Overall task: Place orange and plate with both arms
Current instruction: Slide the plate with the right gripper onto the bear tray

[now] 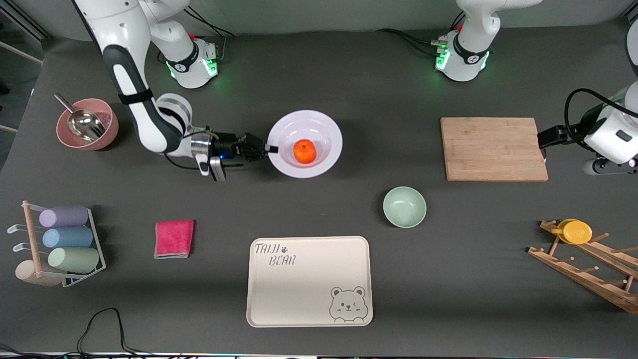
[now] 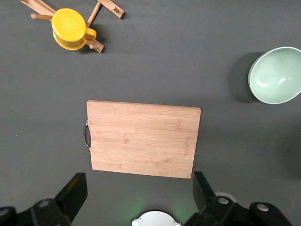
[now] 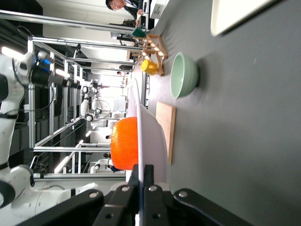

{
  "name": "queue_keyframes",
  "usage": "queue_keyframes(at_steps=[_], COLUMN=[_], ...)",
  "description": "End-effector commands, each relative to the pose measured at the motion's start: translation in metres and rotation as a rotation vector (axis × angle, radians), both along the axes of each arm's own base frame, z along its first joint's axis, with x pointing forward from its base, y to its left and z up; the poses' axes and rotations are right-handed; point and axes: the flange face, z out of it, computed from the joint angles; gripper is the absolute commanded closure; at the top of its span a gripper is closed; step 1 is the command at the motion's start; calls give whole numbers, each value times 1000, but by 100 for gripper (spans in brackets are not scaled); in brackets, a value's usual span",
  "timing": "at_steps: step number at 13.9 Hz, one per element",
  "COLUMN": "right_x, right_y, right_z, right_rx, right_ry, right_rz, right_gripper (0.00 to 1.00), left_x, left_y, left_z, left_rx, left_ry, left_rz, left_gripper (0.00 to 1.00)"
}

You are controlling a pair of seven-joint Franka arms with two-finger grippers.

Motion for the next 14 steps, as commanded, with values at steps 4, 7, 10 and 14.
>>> queue_keyframes(at_steps=[4, 7, 10, 14], right_x=[168, 234, 285, 300], right_y=[11, 16, 4, 1], right_z=[7, 16, 14, -12], right_rx=[-16, -49, -64, -72], right_ry=[42, 9, -5, 1], right_rz=[-22, -25, -48, -81], right_gripper=[100, 100, 100, 100], left_x=[3, -1, 0, 4], left_y=[-7, -3, 6, 11], left_z=[29, 44, 53, 68], left_rx=[-15, -20, -17, -19], left_ry=[-58, -91, -113, -148], left_rz=[-20, -26, -10, 1], left_gripper=[0, 0, 0, 0])
